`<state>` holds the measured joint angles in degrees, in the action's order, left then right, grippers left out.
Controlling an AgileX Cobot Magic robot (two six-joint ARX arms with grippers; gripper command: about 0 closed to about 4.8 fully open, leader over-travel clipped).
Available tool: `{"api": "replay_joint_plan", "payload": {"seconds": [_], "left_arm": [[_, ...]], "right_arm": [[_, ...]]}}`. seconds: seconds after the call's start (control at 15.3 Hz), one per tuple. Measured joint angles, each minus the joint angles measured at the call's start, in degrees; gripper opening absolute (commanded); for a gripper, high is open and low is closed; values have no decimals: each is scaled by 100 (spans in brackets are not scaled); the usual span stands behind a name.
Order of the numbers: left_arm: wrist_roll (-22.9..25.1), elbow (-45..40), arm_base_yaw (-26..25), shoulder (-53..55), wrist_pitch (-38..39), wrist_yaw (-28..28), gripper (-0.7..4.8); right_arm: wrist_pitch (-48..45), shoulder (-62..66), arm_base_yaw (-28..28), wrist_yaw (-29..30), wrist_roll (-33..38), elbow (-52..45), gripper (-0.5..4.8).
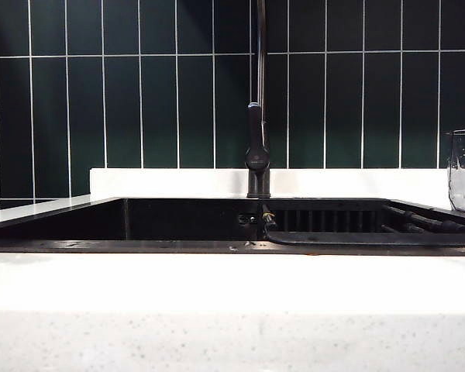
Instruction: Pick up the mug next to the sink, go to the faucet to get some water, pour the water into the sink, and finally put the mug back to its place.
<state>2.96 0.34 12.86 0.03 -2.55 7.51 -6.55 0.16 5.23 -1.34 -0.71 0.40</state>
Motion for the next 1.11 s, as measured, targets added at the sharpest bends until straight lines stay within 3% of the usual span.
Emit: {"api": "replay_joint_plan", "payload": {"seconds": [0.33, 0.52, 0.65, 1.11], "left_arm": [[0, -2, -140, 0, 4, 15, -5], [0, -2, -1019, 0, 7, 55, -5], [0, -2, -1333, 0, 7, -22, -5], [0, -2, -1316, 0, 7, -66, -5]], "right_arm": [[79, 0, -2, 0, 0, 0, -6], [155, 0, -262, 4, 0, 0, -6], [157, 0, -621, -2, 0, 0, -6], [157, 0, -610, 0, 0, 0, -6]]}}
